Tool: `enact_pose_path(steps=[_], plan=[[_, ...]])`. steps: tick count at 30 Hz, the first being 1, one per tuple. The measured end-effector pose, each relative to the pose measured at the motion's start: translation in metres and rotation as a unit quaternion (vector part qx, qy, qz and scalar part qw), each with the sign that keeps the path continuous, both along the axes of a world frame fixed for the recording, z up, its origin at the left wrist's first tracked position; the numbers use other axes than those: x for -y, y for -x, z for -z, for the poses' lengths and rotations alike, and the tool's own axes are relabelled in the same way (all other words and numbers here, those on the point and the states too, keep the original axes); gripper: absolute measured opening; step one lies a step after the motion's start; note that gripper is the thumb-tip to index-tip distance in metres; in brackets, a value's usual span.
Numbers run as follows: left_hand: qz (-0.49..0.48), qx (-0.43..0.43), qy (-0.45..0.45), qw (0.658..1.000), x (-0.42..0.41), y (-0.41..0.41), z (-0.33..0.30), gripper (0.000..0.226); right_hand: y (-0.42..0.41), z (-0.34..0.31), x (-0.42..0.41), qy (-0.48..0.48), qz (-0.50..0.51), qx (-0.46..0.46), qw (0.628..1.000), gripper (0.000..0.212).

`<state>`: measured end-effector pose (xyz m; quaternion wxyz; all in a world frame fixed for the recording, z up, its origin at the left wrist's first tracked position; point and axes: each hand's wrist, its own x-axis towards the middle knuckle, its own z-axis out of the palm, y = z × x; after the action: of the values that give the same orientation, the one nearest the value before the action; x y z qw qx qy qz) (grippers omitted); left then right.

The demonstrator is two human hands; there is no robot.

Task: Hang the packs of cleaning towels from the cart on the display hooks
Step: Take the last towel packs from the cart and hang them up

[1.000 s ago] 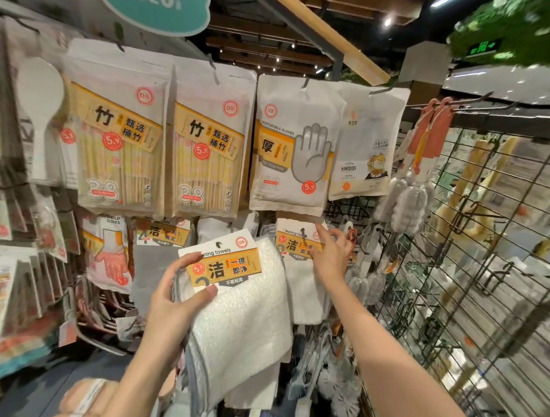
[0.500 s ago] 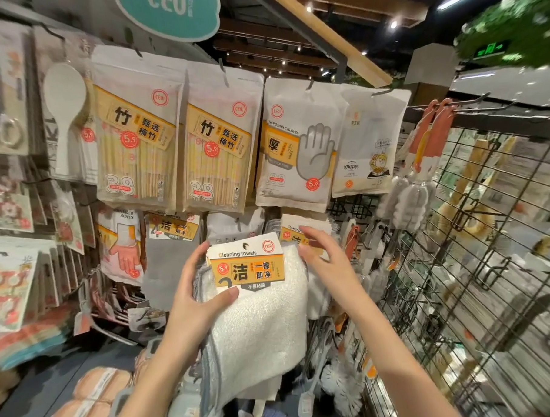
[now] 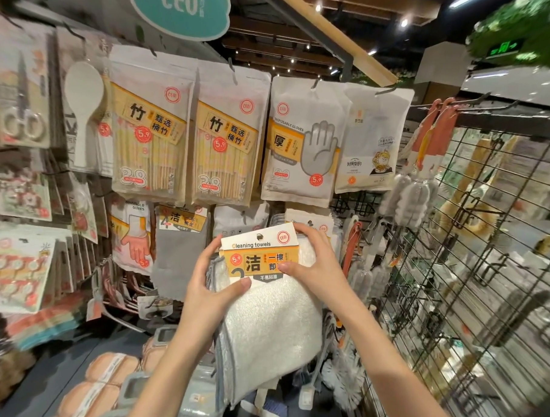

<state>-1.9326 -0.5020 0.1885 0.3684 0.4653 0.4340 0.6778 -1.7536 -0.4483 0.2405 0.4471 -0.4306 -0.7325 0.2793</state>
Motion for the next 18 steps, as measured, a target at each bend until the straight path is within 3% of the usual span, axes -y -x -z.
enact_pose_path(steps=[6, 18], plan=[[0.019, -0.003, 0.041, 0.999, -0.0014, 0.0018, 0.0047, 0.044, -0.0007, 0.0005, 0.0031, -0.014, -0.009, -0.023, 1.000, 0.061], [0.033, 0.016, 0.044, 0.998, -0.0046, 0.0037, 0.0001, 0.039, -0.0037, 0.0040, 0.0055, -0.044, 0.036, -0.058, 0.997, 0.054]])
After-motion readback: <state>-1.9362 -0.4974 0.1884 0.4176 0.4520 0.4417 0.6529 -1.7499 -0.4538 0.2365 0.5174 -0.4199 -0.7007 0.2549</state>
